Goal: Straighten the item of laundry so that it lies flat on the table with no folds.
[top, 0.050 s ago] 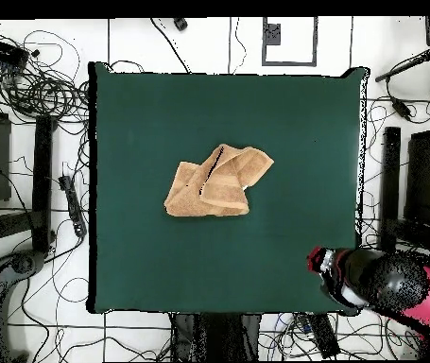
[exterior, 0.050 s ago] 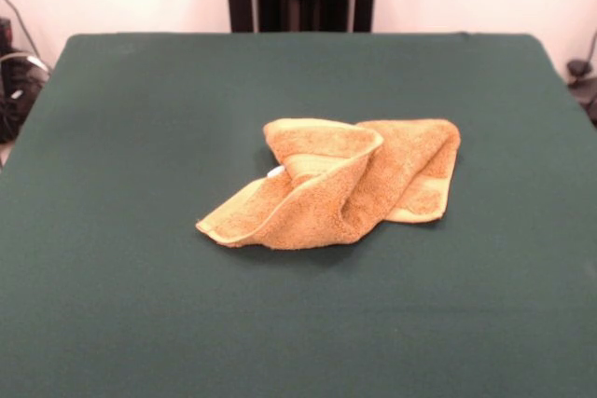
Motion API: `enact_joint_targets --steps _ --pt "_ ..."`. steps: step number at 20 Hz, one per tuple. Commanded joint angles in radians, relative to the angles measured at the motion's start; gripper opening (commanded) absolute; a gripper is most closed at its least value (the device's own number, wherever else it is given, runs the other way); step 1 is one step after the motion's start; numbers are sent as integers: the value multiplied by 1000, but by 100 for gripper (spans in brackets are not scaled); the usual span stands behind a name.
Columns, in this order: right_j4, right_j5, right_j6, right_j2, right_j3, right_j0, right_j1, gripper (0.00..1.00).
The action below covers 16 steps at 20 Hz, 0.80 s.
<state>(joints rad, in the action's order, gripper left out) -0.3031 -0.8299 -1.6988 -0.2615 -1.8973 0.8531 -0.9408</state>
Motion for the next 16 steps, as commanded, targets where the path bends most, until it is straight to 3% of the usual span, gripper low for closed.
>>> enact_joint_targets --steps 1,16 --pt "-34 -135 166 -140 142 -63 99 100" --pt "-63 -245 185 -151 410 -100 250 100"
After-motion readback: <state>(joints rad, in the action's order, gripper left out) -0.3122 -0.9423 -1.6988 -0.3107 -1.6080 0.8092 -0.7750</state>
